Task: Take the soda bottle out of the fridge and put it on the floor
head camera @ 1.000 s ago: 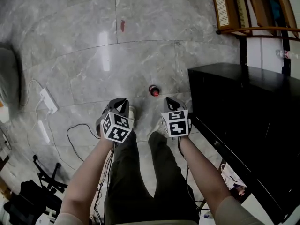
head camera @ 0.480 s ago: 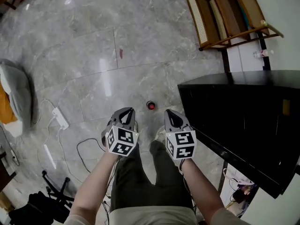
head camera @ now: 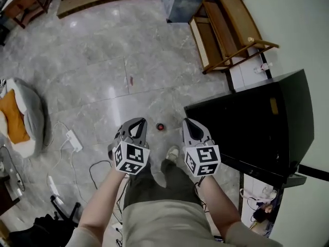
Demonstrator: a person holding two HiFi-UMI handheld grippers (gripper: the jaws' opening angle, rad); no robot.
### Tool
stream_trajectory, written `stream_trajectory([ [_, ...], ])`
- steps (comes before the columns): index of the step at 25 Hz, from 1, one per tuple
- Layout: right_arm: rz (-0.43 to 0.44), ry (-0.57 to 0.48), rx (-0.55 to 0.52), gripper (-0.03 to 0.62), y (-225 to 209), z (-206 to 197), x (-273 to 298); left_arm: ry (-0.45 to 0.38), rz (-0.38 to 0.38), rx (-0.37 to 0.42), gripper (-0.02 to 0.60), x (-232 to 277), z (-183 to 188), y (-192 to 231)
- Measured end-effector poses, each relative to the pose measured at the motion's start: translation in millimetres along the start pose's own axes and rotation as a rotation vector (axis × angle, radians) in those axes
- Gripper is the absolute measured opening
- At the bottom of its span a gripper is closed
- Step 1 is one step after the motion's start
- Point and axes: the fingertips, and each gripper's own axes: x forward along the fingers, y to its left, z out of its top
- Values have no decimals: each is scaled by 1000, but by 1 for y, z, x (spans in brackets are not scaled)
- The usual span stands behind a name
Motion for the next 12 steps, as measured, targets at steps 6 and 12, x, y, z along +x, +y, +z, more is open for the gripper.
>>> stream_trajectory([
  [6,5,-154,-54,-5,10,90,-70,-72,48,15,11,-68,65,4],
  [12,20,-280,-93,-5,20,156,-142,-165,8,-6,11,-131,129,-9],
])
